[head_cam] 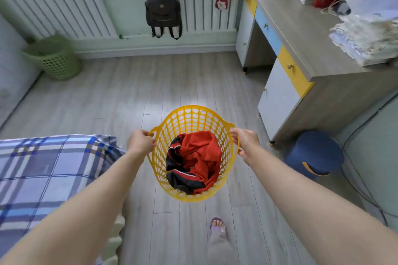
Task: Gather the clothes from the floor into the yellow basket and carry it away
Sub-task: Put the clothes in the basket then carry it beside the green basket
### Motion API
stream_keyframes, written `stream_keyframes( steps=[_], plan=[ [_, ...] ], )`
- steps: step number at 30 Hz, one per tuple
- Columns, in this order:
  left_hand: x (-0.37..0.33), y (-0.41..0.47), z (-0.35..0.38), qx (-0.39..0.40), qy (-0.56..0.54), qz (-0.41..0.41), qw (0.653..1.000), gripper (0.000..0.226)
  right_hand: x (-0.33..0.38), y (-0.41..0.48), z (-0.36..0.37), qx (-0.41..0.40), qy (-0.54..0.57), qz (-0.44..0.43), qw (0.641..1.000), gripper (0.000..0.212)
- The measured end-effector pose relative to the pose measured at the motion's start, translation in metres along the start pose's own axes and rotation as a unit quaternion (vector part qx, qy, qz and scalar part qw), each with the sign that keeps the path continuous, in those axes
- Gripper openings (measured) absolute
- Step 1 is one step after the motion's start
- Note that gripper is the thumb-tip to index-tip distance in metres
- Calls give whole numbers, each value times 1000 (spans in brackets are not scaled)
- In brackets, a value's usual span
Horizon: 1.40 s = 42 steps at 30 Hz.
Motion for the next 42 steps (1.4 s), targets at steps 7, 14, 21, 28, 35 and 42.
stream_keyframes(
  steps=[7, 14, 21, 28, 35, 42],
  plan=[
    [-43, 83, -66, -82, -18, -17, 996, 26, 104, 52, 100, 32, -65, -15, 997, 10],
    [-87, 169, -125, -179, -39, -21, 983, 23, 197, 95, 215, 56, -131, -61, 988, 12],
    [-105, 284, -202, -217, -69, -53, 972, 18, 279, 136, 335, 34, -157, -65, 985, 20],
    [-123, 402, -267, -199, -17, -65, 978, 20, 354, 174, 455, 51, -133, -55, 988, 18],
    [-139, 509, -302, -196, 21, -103, 975, 14, 423, 224, 565, 83, -162, -70, 981, 21],
    [-152, 607, -339, -240, -12, -152, 959, 22, 504, 293, 684, 136, -211, -68, 966, 17]
  ],
)
Point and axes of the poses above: each hand's wrist, its own y-axis towards the middle knuckle, its own z-axis out of the palm, x = y × z, the point moved 9 cm from there along y, towards the middle knuckle, and after that the axes turned 9 degrees about z, right-handed, at the moved point
